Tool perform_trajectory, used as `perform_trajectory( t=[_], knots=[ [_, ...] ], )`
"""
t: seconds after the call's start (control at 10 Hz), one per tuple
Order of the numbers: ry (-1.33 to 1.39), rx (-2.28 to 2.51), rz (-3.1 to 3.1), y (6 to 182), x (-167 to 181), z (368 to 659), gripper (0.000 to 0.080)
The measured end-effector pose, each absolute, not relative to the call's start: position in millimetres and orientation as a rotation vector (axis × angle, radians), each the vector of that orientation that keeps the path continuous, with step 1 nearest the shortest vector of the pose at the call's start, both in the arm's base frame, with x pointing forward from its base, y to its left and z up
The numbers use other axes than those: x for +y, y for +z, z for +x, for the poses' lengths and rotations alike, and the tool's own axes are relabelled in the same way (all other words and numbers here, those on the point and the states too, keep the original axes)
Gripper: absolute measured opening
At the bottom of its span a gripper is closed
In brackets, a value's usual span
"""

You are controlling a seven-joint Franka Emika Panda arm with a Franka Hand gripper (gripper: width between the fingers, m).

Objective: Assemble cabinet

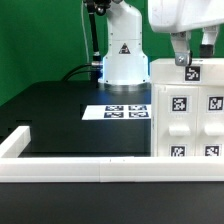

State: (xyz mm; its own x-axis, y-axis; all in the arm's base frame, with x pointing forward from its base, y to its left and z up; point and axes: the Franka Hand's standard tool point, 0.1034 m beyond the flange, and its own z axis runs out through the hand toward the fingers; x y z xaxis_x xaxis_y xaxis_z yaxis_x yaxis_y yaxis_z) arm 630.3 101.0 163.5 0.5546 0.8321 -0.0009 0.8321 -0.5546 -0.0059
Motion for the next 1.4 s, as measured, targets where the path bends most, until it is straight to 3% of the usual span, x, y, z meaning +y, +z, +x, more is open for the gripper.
perform_trajectory(
  t=[0.4,0.6,0.7,0.8,1.4],
  knots=[
    [-0.018,-1.44,-2.792,164.1,101.7,633.2,0.064],
    [-0.026,-1.438,-2.796,165.6,100.0,635.3,0.0238],
    [-0.027,-1.437,-2.797,165.6,99.6,635.4,0.0102],
    [-0.027,-1.436,-2.798,165.7,99.3,635.6,0.0033],
    [-0.026,-1.476,-2.778,170.0,95.2,637.7,0.0001]
  ],
)
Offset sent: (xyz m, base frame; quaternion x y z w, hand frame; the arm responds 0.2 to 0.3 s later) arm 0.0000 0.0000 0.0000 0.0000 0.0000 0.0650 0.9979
